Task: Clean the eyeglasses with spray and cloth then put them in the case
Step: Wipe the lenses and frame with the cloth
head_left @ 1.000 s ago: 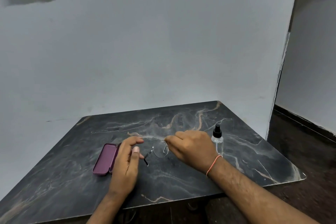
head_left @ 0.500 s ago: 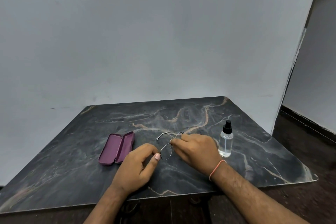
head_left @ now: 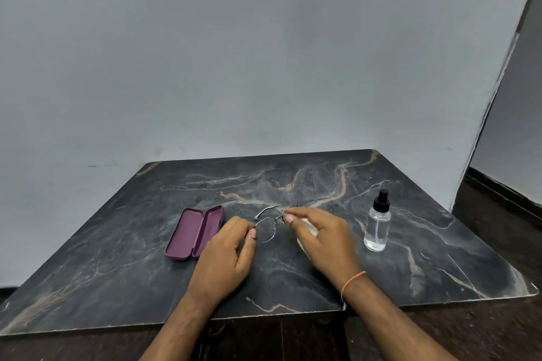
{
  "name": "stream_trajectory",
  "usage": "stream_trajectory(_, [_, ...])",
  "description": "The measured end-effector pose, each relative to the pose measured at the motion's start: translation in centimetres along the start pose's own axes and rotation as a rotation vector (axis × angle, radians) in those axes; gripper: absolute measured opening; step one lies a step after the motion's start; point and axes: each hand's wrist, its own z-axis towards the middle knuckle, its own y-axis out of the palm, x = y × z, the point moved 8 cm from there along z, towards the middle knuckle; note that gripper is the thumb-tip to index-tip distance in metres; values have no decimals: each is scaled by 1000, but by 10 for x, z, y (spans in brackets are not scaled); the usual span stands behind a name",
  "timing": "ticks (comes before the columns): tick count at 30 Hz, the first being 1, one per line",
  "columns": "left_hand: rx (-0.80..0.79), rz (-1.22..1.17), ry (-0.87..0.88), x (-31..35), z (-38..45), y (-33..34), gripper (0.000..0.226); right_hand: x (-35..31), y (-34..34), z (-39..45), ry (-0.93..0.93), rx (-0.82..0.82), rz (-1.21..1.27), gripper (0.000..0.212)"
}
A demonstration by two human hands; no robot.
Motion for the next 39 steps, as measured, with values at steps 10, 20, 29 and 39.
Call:
stream_trajectory(10, [82, -106, -69, -14, 2, -6, 21, -1, 29, 0, 199, -19, 355, 44])
stream_trajectory(20, [90, -121, -58, -11, 1, -6, 20, -25, 29, -13, -235, 158, -94, 20])
stream_trajectory(29, [82, -177, -61, -13, 3, -7, 22, -47, 44, -26, -407, 6, -149, 21])
stream_trajectory(39, [54, -166, -45, -7, 2, -5, 22, -38, 34, -18, -292, 112, -196, 23])
